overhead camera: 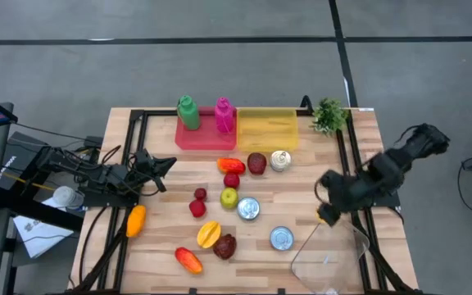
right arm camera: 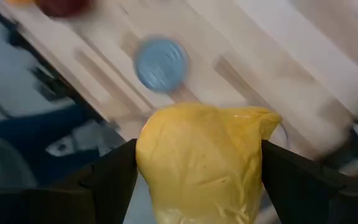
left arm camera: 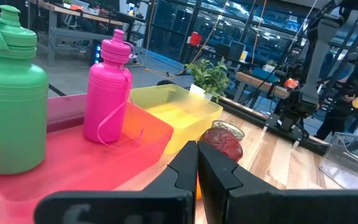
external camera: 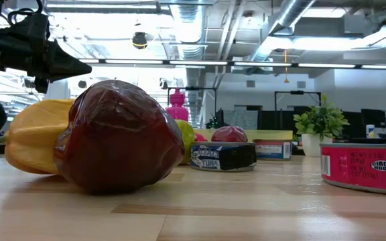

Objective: Pick & Place Food Item
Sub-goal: Put the pear into the transparent bin

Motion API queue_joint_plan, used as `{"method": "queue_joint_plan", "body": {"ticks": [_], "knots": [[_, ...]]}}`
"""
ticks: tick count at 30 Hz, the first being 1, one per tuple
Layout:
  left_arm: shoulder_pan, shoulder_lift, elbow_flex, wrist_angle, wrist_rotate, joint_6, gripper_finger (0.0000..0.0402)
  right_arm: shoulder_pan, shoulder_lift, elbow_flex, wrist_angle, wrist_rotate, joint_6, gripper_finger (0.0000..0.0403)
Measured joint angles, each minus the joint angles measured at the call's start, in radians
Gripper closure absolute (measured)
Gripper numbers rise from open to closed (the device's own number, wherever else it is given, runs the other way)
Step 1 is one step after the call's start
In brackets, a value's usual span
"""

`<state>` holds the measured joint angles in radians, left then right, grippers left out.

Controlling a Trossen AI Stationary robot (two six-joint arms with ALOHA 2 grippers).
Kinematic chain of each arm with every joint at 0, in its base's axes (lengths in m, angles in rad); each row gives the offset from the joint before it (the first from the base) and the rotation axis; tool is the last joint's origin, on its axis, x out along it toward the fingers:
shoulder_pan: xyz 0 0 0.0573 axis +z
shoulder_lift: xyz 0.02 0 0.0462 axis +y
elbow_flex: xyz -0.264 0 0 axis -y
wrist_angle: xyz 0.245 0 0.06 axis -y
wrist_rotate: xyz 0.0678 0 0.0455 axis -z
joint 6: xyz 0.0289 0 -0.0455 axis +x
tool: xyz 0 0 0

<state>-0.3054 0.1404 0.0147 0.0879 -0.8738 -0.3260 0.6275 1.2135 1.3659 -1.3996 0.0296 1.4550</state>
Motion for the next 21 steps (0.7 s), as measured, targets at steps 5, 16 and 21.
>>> {"method": "queue_joint_plan", "body": {"ticks": [5,16,21], "knots": [[0.000,0.000,0.000,0.000,0.000,0.000,0.0401,0.133,0.107,-0.001,-0.085,0.000,0.028,0.0099],[0.000,0.000,0.000,0.000,0.000,0.000,0.0401,0.363,0.330,-0.093,-0.022,0.006,0.070,0.0099],[0.000,0.000,0.000,0.000,0.000,0.000,0.0401,0.450,0.352,-0.166,0.124,0.039,0.219,0.0099]]}}
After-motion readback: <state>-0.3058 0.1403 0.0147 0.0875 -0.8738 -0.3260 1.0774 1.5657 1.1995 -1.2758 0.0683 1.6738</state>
